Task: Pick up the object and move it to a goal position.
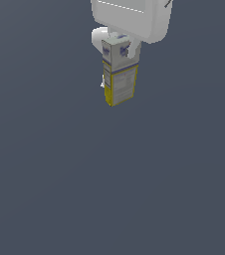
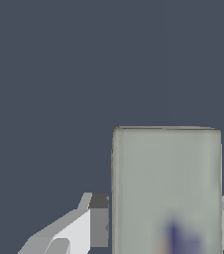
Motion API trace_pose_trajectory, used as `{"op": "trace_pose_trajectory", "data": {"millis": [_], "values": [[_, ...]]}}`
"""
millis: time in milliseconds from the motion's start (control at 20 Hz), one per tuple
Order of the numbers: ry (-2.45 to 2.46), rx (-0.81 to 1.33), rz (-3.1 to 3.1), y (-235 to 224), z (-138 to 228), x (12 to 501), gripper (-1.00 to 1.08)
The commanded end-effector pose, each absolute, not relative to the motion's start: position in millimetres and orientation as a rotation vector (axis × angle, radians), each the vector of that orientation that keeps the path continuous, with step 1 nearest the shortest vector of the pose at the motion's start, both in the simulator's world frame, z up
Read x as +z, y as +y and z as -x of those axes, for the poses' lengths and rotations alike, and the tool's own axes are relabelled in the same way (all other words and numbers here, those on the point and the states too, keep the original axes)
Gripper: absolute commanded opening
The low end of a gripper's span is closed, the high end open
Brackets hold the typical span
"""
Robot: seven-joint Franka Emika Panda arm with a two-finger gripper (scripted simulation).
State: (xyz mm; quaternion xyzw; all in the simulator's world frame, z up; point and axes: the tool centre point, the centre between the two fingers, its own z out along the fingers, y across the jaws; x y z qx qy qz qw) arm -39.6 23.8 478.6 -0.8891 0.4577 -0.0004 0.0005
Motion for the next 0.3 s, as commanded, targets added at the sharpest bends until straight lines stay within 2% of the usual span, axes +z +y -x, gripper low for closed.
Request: {"op": "trace_pose_trajectory", "data": {"millis": [0,250], "values": [[1.437,0.0,2.793,22.4,40.2,486.6,-1.0],[1.437,0.0,2.793,21.4,40.4,492.2,-1.0]]}}
